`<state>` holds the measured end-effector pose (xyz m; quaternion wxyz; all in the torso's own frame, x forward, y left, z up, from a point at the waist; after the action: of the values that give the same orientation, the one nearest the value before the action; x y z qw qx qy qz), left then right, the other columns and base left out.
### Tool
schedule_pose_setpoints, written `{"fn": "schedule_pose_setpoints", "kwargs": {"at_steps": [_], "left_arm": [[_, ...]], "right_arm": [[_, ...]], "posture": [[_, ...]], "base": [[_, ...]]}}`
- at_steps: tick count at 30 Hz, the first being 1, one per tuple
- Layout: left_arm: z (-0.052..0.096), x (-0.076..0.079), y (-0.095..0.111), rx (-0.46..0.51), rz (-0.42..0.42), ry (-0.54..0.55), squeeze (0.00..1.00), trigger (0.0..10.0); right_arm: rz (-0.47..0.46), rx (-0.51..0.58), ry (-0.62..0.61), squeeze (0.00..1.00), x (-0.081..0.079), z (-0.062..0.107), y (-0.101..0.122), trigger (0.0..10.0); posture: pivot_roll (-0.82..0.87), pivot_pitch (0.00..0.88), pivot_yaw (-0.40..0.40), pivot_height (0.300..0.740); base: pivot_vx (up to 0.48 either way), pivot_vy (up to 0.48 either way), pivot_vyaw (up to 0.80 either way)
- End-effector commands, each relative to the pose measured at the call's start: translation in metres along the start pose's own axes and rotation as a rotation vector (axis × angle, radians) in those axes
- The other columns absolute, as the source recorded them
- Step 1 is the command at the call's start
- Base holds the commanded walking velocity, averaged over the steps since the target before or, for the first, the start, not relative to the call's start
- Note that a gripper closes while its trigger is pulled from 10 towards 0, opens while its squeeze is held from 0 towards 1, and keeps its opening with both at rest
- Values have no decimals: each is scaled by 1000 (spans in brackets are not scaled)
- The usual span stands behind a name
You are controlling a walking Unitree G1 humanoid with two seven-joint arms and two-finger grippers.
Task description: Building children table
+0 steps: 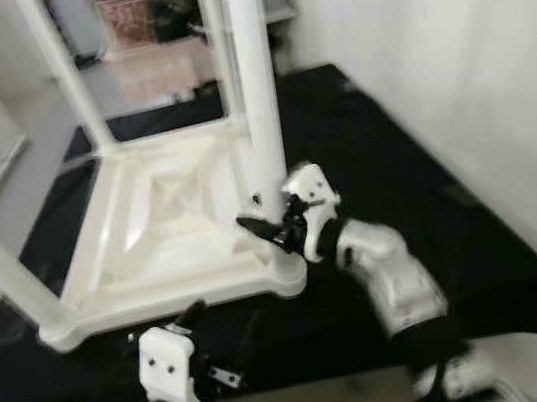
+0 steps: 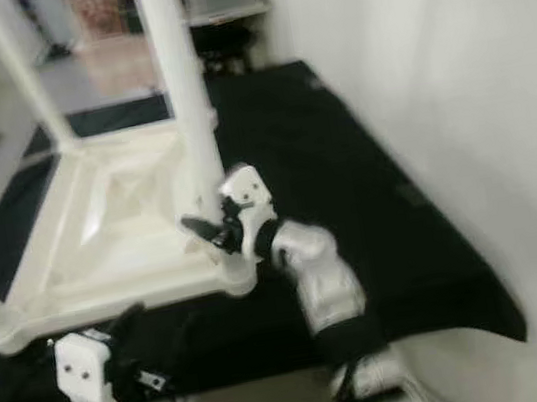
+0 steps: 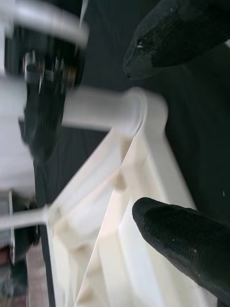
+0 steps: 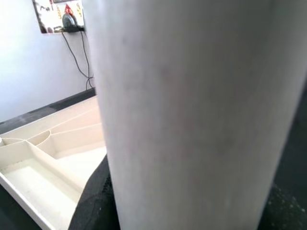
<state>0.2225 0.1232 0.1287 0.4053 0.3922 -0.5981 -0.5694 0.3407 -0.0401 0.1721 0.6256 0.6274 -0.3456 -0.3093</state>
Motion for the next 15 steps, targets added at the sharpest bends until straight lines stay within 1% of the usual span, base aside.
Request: {"fn": "schedule_pose_setpoints", "kwargs": {"at_steps": [1,2,3,5,8,9,10,11,12,13,14,15], "left_arm": [[2,-4,-1,-11,-12,2,0,10000],[2,-4,-1,-13,-13,1,0,10000],[2,-4,-1,-13,-13,1,0,10000],[2,-5,-1,-11,-16,6,0,10000],[2,-6,0,-8,-14,13,0,10000],[2,-6,0,-7,-14,15,0,10000],[2,-6,0,-7,-14,15,0,10000],[1,-7,0,-7,-12,13,0,10000],[1,-7,0,-7,-12,13,0,10000],[1,-7,0,-7,-11,12,0,10000],[1,-7,0,-7,-11,12,0,10000],[0,-6,0,-7,-11,10,0,10000]], "right_arm": [[-46,-65,-53,0,-2,3,-13,0],[-42,-72,-14,0,-4,1,-14,0],[-42,-72,-14,0,-4,1,-14,0],[2,-78,79,0,-13,-8,-15,0],[5,-82,88,0,-14,-10,-16,0],[-17,-79,113,0,-17,-12,-15,10000],[-17,-79,113,0,-17,-12,-15,10000],[-52,-65,199,1000,-24,-16,-9,10000],[-52,-65,199,1000,-24,-16,-9,10000],[-73,-46,288,1000,-30,-19,-3,10000],[-73,-46,288,1000,-30,-19,-3,10000],[-84,-24,382,1000,-36,-21,3,10000]], "posture": [[-73,82,55,740],[-73,82,55,740],[-73,82,55,740],[-50,80,43,740],[-41,81,37,740],[-43,79,44,740],[-43,79,44,740],[-51,75,49,740],[-51,75,49,740],[-50,74,48,740],[-50,74,48,740],[-47,73,47,740]], "base": [[0,0,0],[0,0,0],[0,0,0],[0,0,0],[0,0,0],[0,0,0],[0,0,0],[0,0,0],[0,0,0],[0,0,0],[0,0,0],[0,0,0]]}}
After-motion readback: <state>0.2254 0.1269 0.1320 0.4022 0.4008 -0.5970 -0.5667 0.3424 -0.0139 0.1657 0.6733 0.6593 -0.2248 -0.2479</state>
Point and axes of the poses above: a point about 5 cm out from each wrist's last joint towards the gripper, its own z axis pointing back from the gripper into the wrist, its own y axis along the axis of the wrist's last joint, x = y × z, the point moved 4 cm from there along -z, pointing out of the wrist towards the gripper, and after that the axes turned 2 degrees about -z, right-handed, at the moved point
